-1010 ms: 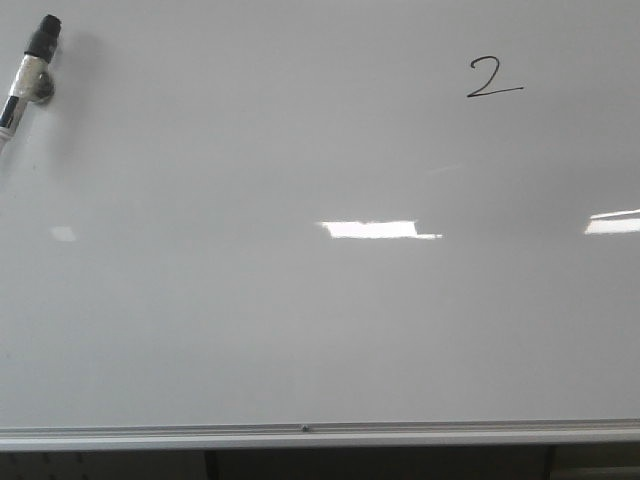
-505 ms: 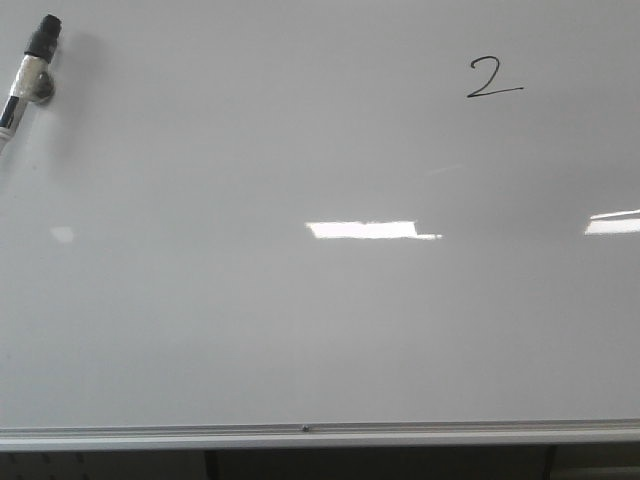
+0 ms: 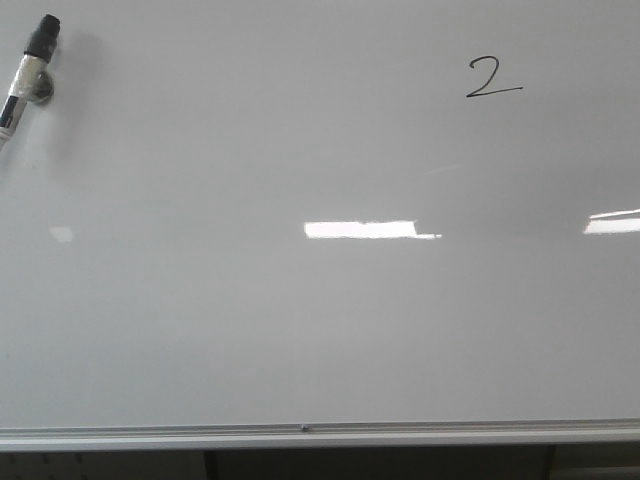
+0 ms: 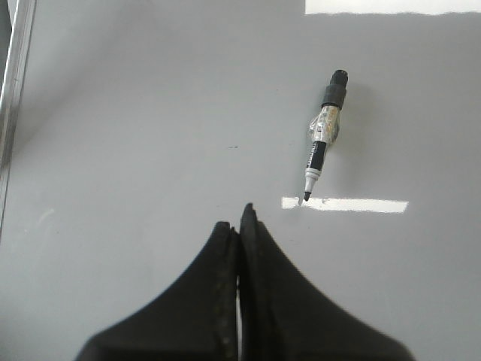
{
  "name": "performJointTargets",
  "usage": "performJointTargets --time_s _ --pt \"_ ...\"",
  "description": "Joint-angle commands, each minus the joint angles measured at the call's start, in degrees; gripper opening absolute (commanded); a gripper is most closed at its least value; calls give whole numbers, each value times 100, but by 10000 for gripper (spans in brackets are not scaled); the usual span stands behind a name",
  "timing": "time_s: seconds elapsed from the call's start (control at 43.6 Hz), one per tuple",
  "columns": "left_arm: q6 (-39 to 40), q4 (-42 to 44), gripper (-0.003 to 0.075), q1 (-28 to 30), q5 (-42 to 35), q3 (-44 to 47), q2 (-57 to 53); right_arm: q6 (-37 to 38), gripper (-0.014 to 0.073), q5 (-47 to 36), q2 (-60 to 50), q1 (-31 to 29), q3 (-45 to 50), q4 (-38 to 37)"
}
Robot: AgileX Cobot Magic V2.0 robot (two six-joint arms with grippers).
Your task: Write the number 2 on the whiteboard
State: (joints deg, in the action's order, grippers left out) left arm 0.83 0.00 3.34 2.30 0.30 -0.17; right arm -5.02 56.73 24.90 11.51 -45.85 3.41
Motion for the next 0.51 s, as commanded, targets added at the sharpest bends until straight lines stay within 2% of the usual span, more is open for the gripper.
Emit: performJointTargets --time_s 0.0,0.482 --pt "-306 -276 -20 -45 -531 195 -169 25 -66 -387 49 -38 -109 -45" --pt "-130 -63 -20 -434 -521 195 -169 25 -66 -382 49 -38 -109 -45"
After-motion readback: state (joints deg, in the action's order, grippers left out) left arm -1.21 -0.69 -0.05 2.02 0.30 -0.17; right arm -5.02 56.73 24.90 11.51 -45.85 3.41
